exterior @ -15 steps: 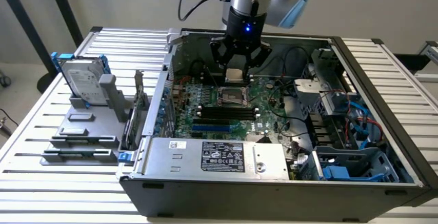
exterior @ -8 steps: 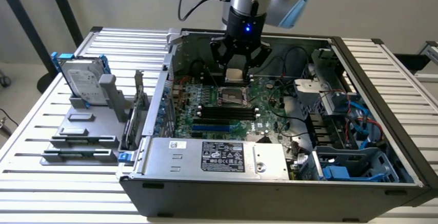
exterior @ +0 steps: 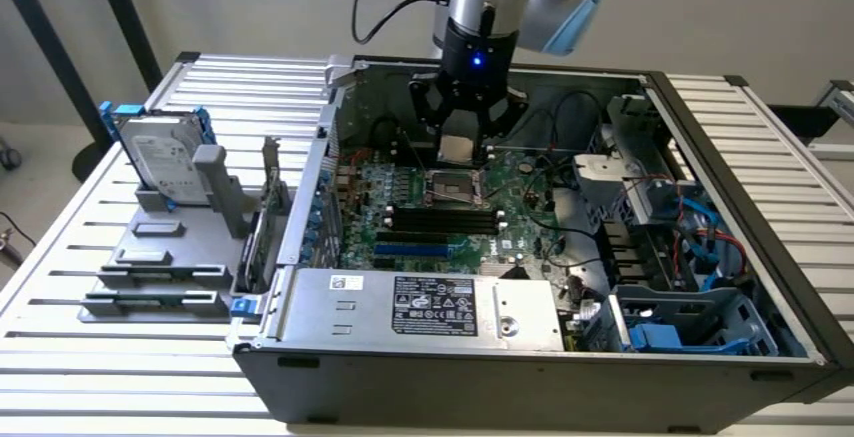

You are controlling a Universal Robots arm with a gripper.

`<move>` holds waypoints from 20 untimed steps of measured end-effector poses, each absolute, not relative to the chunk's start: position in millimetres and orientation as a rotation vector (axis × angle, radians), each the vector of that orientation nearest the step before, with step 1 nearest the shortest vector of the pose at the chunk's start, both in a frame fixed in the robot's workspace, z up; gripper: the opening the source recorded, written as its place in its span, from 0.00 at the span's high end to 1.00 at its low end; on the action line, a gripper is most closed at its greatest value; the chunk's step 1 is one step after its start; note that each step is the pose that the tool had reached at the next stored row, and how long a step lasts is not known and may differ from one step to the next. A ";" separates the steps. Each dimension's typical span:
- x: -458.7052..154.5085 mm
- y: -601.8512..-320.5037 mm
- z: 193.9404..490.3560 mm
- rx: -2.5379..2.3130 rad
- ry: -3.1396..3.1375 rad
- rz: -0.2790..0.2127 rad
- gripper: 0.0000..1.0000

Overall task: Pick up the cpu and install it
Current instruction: 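Place the cpu into insertion slot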

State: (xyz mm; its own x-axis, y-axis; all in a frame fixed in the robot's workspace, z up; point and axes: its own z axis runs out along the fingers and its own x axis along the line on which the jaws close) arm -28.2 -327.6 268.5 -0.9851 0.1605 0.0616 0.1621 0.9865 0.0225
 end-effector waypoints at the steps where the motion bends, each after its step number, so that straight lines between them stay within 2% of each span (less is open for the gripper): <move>1: -28.2 -327.6 267.8 -0.276 -3.070 -0.043 0.45; 20: -28.2 -327.5 259.4 -0.803 -2.981 -0.058 0.45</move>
